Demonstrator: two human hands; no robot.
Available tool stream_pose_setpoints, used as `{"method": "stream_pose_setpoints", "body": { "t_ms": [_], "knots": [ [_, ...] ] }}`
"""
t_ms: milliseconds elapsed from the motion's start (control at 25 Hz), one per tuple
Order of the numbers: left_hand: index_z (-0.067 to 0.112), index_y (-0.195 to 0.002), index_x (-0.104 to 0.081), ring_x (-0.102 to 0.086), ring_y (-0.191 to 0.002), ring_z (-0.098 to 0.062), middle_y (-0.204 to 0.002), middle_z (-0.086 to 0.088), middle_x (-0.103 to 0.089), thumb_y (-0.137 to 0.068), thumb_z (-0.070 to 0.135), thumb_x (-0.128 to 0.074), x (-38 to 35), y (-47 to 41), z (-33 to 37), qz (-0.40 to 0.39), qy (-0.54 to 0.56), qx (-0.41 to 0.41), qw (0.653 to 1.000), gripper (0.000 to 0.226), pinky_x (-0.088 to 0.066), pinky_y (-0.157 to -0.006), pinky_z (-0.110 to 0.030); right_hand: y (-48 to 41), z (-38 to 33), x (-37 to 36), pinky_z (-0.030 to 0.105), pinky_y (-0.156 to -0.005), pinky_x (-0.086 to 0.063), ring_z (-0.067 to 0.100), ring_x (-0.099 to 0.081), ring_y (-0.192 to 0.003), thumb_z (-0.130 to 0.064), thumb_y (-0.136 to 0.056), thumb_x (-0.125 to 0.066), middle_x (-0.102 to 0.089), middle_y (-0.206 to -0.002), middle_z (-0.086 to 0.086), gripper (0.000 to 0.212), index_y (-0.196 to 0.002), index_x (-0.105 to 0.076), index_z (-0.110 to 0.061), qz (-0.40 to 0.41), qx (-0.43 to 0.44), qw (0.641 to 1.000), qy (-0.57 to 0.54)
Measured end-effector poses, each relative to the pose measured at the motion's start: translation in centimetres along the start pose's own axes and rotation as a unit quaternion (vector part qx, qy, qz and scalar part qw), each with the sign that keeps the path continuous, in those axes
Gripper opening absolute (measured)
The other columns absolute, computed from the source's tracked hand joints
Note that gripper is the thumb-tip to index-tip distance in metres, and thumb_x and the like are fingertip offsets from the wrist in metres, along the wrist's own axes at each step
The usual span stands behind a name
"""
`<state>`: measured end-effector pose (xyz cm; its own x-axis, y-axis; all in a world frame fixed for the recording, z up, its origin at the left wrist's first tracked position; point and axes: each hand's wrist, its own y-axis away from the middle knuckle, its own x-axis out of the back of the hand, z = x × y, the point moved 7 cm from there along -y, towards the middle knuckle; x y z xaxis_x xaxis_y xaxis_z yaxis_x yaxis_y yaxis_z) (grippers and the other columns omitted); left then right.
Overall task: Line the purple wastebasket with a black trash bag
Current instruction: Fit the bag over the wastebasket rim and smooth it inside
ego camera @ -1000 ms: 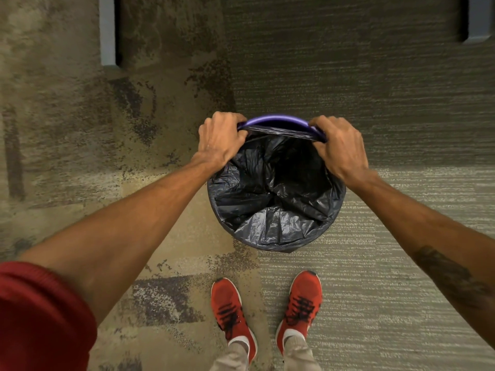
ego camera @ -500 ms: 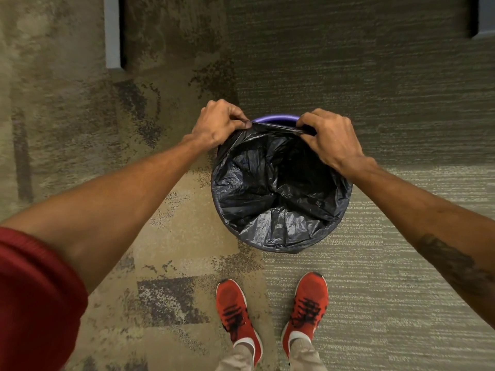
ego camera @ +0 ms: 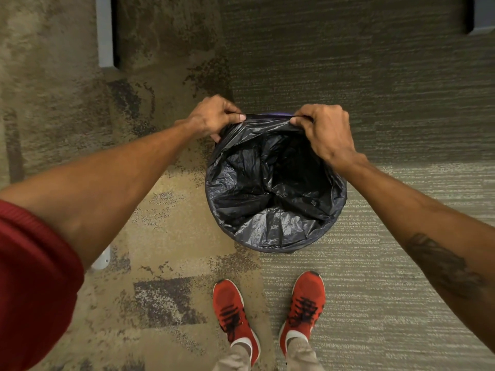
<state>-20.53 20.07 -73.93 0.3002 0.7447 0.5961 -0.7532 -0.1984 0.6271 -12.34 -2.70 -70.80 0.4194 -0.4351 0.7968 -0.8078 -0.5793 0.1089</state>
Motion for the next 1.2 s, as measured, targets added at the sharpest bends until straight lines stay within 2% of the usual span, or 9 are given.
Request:
{"method": "stream_pose_setpoints", "body": {
  "t_ms": [120, 240, 320, 440, 600, 800, 920, 1120, 1200],
  "knots": [
    [0.021, -0.119, -0.072, -0.075, -0.082, -0.022, -0.113, -0.003, -0.074, -0.096, 0.033, -0.065, -0.2, 0.3, -0.2, 0.017, 0.008, -0.014, 1.000, 0.027, -0.064, -0.057, -0.033, -0.5, 0.4, 0.0, 0.027, -0.084, -0.051, 0.019, -0.071, -0.093, -0.034, -0.094, -0.065, -0.077, -0.095, 0.001, 0.019, -0.099, -0.077, -0.020, 0.004, -0.054, 0.998, -0.028],
    [0.029, -0.099, -0.075, -0.073, -0.064, -0.011, -0.096, -0.003, -0.076, -0.096, 0.031, -0.066, -0.7, 1.1, -1.4, 0.006, 0.048, -0.022, 0.999, 0.010, -0.059, -0.047, -0.022, -1.5, 0.3, -0.7, 0.032, -0.089, -0.052, 0.022, -0.071, -0.098, -0.036, -0.091, -0.067, -0.078, -0.097, 0.002, 0.018, -0.098, -0.078, -0.023, -0.031, -0.076, 0.996, -0.023],
    [0.028, -0.092, -0.074, -0.074, -0.065, -0.010, -0.093, -0.008, -0.078, -0.096, 0.031, -0.064, -1.3, 1.6, -2.9, -0.017, 0.092, -0.007, 0.996, 0.011, -0.059, -0.049, -0.021, -2.1, -0.2, -1.4, 0.032, -0.090, -0.051, 0.020, -0.070, -0.100, -0.038, -0.089, -0.071, -0.078, -0.098, 0.000, 0.017, -0.096, -0.078, -0.025, -0.071, -0.068, 0.995, -0.025],
    [0.023, -0.100, -0.077, -0.074, -0.071, -0.013, -0.098, -0.008, -0.079, -0.094, 0.034, -0.065, -2.4, 2.5, -5.8, -0.093, 0.166, 0.046, 0.981, 0.018, -0.062, -0.056, -0.025, -2.9, -1.1, -2.5, 0.026, -0.086, -0.042, 0.010, -0.066, -0.092, -0.039, -0.084, -0.076, -0.075, -0.088, -0.008, 0.014, -0.091, -0.079, -0.027, -0.131, -0.058, 0.989, -0.032],
    [0.026, -0.103, -0.078, -0.069, -0.067, -0.010, -0.096, 0.001, -0.080, -0.081, 0.041, -0.070, -3.8, 4.5, -8.8, -0.199, 0.227, 0.103, 0.948, 0.028, -0.064, -0.065, -0.030, -3.3, -2.3, -4.3, 0.024, -0.094, -0.048, -0.004, -0.064, -0.082, -0.037, -0.077, -0.083, -0.068, -0.067, -0.023, 0.014, -0.086, -0.080, -0.026, -0.203, -0.053, 0.974, -0.084],
    [0.020, -0.107, -0.075, -0.061, -0.059, -0.003, -0.077, 0.009, -0.073, -0.092, 0.033, -0.066, -3.8, 4.5, -9.9, -0.120, 0.252, 0.110, 0.954, 0.022, -0.060, -0.054, -0.023, -3.7, -3.0, -6.0, 0.028, -0.099, -0.051, 0.008, -0.068, -0.100, -0.029, -0.084, -0.080, -0.076, -0.091, -0.005, 0.011, -0.089, -0.080, -0.020, -0.175, -0.108, 0.971, -0.122],
    [0.022, -0.099, -0.074, -0.064, -0.054, -0.001, -0.073, 0.009, -0.074, -0.096, 0.028, -0.063, -3.6, 4.4, -9.9, -0.104, 0.270, 0.117, 0.950, 0.013, -0.057, -0.051, -0.021, -3.7, -2.9, -6.5, 0.031, -0.101, -0.050, 0.010, -0.067, -0.101, -0.028, -0.089, -0.075, -0.073, -0.092, -0.004, 0.011, -0.088, -0.078, -0.018, -0.169, -0.147, 0.964, -0.142],
    [0.025, -0.094, -0.073, -0.067, -0.074, -0.007, -0.084, 0.008, -0.075, -0.098, 0.024, -0.060, -4.5, 4.5, -10.3, -0.103, 0.323, 0.162, 0.927, 0.013, -0.056, -0.063, -0.023, -3.5, -2.3, -7.3, 0.038, -0.101, -0.053, 0.014, -0.066, -0.088, -0.027, -0.092, -0.070, -0.072, -0.086, 0.000, 0.020, -0.075, -0.070, -0.016, -0.216, -0.236, 0.925, -0.205],
    [0.021, -0.093, -0.072, -0.068, -0.077, -0.009, -0.084, 0.007, -0.076, -0.099, 0.020, -0.058, -5.2, 4.7, -9.9, -0.117, 0.372, 0.164, 0.906, 0.015, -0.057, -0.065, -0.024, -3.5, -2.0, -7.6, 0.041, -0.100, -0.054, 0.017, -0.067, -0.091, -0.028, -0.092, -0.069, -0.072, -0.092, 0.002, 0.019, -0.086, -0.072, -0.011, -0.230, -0.266, 0.912, -0.212]
  ]
}}
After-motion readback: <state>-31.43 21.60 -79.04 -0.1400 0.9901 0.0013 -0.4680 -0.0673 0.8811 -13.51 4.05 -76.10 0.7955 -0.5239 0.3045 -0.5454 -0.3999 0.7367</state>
